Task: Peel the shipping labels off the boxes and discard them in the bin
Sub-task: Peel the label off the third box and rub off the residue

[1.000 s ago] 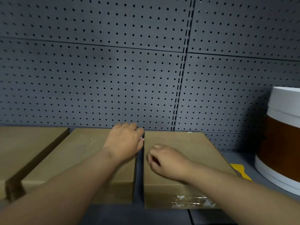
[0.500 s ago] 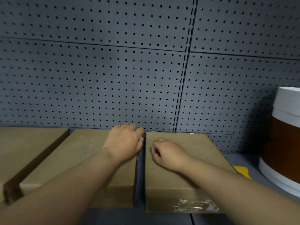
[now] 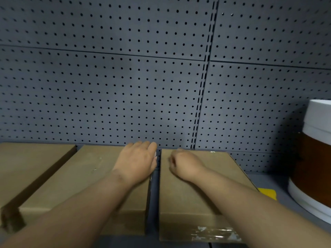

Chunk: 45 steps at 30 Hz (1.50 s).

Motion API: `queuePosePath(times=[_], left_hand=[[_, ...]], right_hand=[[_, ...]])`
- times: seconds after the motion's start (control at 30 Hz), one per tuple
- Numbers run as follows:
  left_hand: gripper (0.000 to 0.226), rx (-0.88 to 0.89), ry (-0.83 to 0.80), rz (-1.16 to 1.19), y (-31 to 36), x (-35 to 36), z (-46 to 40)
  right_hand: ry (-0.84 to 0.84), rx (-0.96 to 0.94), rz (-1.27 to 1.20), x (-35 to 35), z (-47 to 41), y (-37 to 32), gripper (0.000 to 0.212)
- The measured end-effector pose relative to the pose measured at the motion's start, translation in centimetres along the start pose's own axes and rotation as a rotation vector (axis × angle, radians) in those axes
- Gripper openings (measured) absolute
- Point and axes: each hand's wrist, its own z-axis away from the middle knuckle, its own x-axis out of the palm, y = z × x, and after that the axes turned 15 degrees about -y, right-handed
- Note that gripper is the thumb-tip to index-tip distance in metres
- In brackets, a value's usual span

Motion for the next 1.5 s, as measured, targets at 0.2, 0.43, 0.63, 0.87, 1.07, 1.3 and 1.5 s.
queuePosePath(times=[0.2,0.43,0.63,0.87,1.07,1.3,1.5], left_hand=[[0.021,0.012,0.006,-0.001,0.2,-0.2,0.5],[0.02,0.017,-0.005,0.026,-0.1,-0.6,1.2],[0.022,0.031,-0.003,0.046,0.2,-1.3,1.8],[0.022,0.048,-0.006,0.121,0.4,-2.6,3.0],[0.02,0.083,-0.011,0.175,1.3,-3.4,3.4],[0.016,0.129,-0.004,0.228,1.5,-4.1,3.7],[0.018,0.121,-0.01,0.227,1.8,-4.8,4.1]], right_hand=[[-0.116,-0.313,-0.012,-0.9,5.0,0.1,0.007],[-0.016,0.06,0.042,-1.7,4.3,3.2,0.018],[-0.078,-0.352,0.017,-0.2,7.7,-2.2,0.009],[-0.056,-0.083,0.012,-1.9,9.9,2.7,0.007],[0.04,-0.144,0.003,0.1,8.8,-2.5,0.015],[-0.074,-0.192,-0.038,-0.4,11.2,-0.9,0.008],[-0.012,0.108,0.022,-1.7,9.9,2.3,0.015]])
